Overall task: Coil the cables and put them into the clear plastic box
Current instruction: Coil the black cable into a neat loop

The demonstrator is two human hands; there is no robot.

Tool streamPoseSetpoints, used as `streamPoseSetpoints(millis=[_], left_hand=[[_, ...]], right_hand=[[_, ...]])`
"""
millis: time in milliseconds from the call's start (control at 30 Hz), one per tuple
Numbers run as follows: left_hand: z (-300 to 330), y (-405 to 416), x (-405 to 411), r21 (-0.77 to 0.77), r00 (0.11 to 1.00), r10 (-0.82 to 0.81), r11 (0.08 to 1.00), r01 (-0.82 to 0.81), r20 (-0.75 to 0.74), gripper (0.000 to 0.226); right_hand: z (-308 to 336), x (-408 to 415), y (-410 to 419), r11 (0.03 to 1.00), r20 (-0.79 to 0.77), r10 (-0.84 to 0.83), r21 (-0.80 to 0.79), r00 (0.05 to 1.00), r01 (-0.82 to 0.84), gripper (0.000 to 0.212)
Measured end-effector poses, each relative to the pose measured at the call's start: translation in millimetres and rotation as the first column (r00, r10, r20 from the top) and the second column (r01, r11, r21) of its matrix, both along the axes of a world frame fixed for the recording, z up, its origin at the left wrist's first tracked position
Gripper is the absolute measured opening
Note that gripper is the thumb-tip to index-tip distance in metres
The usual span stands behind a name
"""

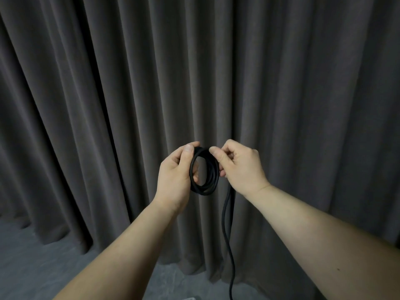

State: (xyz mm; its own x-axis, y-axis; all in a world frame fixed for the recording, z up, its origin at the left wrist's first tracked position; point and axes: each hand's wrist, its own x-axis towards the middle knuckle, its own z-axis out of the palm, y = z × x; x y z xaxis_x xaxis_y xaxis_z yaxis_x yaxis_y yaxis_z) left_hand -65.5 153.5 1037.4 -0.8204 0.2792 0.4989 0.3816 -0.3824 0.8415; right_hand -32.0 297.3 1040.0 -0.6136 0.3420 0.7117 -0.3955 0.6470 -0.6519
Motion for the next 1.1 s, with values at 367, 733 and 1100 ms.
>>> streamPoseSetpoints(millis=[367, 733, 1100], left_hand=[[-4, 0, -3, -0.120, 0.981, 0.105, 0.985, -0.125, -0.165, 0.031], [3, 11, 24, -0.077, 0.977, 0.067, 0.994, -0.084, -0.203, 0.017], [4, 4, 26, -0.211, 0.961, -0.006, 0.976, -0.055, -0.276, 0.029]], right_hand=[[-5, 3, -5, 0.995, -0.065, -0.063, 0.077, 0.996, 0.068, 0.022], [1, 4, -31, 0.851, -0.093, 0.309, -0.418, 0.947, -0.319, 0.027], [1, 3, -25, 0.926, -0.099, 0.136, -0.342, 0.986, -0.162, 0.047]])
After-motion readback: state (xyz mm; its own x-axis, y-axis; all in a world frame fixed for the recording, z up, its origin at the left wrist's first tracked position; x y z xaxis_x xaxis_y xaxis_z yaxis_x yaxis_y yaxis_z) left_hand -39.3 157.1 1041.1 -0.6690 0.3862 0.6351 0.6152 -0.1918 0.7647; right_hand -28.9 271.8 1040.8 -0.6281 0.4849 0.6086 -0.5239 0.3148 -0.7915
